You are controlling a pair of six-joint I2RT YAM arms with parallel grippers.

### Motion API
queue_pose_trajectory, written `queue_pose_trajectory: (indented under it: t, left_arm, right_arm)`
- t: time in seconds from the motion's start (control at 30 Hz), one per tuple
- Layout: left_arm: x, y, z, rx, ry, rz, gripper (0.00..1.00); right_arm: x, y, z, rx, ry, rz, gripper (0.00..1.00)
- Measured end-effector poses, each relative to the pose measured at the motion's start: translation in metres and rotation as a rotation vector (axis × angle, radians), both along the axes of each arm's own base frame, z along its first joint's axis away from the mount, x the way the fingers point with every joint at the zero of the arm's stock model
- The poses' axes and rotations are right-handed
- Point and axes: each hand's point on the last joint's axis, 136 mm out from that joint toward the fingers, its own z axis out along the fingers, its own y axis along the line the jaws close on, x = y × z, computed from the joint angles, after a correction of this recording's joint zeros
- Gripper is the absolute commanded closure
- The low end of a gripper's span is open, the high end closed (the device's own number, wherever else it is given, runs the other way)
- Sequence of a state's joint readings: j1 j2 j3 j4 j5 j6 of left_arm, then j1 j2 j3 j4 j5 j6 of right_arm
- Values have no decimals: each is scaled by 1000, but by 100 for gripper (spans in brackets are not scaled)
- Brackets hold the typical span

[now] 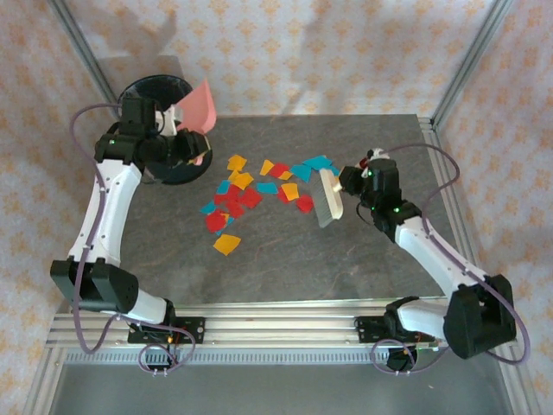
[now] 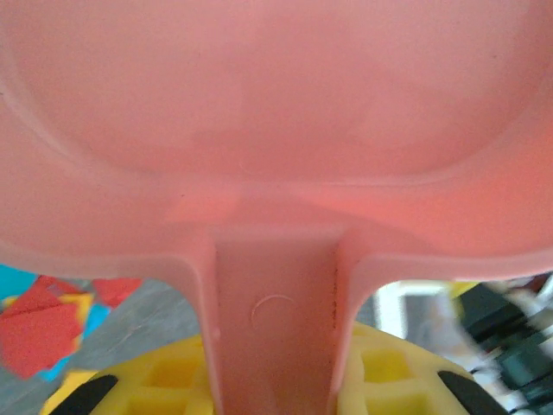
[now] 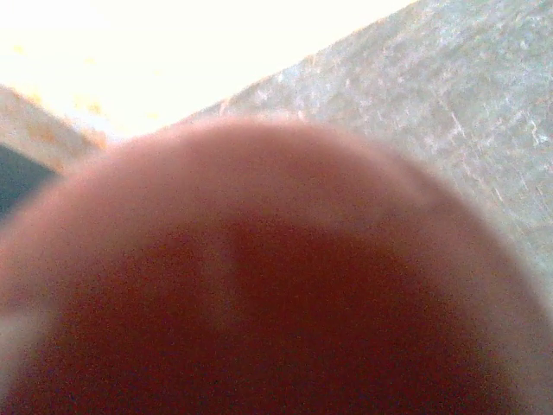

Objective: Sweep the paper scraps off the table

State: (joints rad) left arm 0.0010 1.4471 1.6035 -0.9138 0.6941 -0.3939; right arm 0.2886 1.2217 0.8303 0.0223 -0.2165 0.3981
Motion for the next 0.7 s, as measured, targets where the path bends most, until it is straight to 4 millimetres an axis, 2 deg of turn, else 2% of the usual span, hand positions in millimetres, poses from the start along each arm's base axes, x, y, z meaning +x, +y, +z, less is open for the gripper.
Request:
queue_pose_trajectory:
  t: [0.2,0.33,0.47,0.7]
  left_arm:
    - [-53,11,-21,183,18,-7,100]
    - [-74,18,-32,257,36,-3,100]
    - [-87,18,-43,303,55,-21,100]
    - [-97,19,-58,319,90,-28,100]
  right_arm:
    - [57,-9,13,120,-22,-63,100]
    - [90,-10,9,184,-14,-95,100]
    - [115,-9,-4,236,3,-129,100]
    - [144,-12,-42,303,45,-222,100]
